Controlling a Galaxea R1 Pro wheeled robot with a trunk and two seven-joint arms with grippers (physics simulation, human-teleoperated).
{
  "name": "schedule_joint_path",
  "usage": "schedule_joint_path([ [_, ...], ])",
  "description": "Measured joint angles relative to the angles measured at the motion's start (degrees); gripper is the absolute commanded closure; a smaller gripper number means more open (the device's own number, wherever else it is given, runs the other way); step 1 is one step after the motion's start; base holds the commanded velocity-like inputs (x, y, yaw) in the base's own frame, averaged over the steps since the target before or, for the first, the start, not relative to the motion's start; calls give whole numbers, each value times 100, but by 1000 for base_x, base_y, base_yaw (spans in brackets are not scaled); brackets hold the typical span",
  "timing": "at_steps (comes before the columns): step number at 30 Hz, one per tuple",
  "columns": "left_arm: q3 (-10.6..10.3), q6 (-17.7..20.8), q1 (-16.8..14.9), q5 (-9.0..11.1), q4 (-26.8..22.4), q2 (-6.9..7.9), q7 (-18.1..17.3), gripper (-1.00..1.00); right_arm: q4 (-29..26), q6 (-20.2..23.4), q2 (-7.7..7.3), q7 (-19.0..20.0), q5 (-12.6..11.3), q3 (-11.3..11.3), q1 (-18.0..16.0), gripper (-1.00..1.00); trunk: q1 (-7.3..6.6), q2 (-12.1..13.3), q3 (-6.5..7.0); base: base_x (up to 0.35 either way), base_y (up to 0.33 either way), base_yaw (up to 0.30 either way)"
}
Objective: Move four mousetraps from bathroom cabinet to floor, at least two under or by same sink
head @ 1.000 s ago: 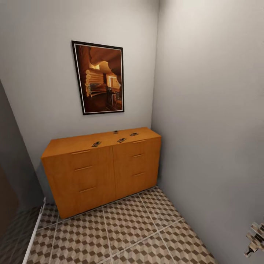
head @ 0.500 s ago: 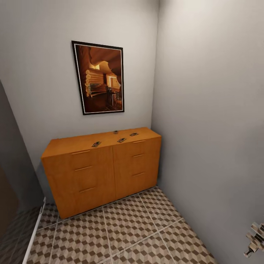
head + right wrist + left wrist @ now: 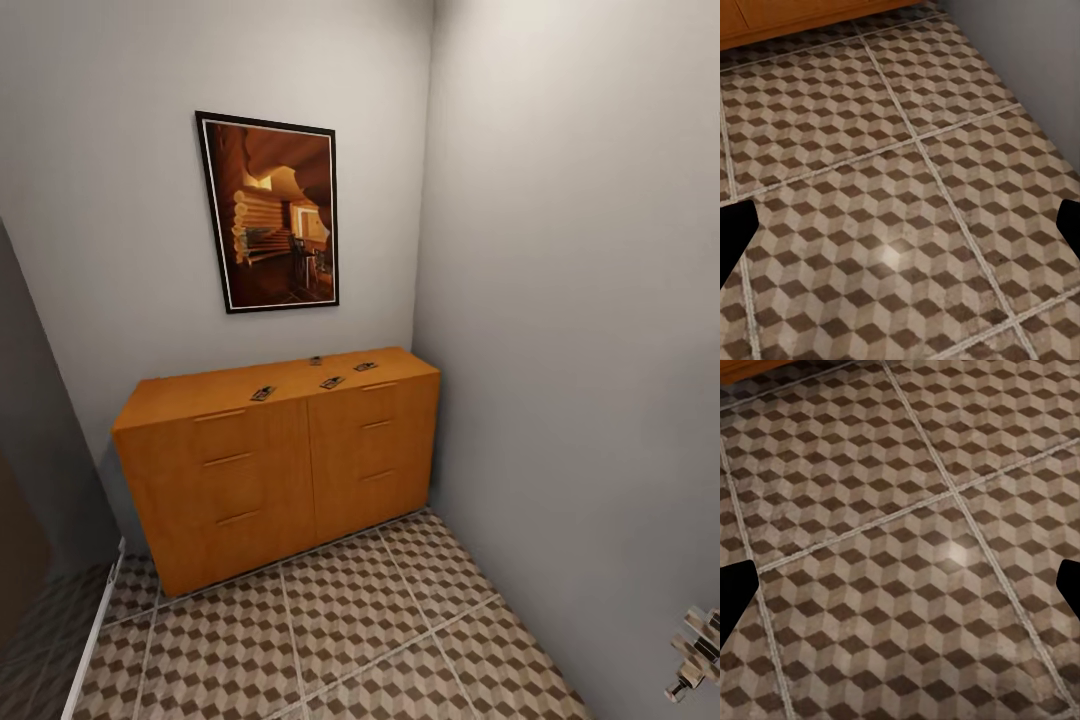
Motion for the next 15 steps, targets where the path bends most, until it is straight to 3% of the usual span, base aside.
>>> schedule_joint_path([
  [15,0,1,0,0,7,-3,-1,-100,1,-1,-1,0,0,2,0,-100,0,0,64,0,154,-31],
])
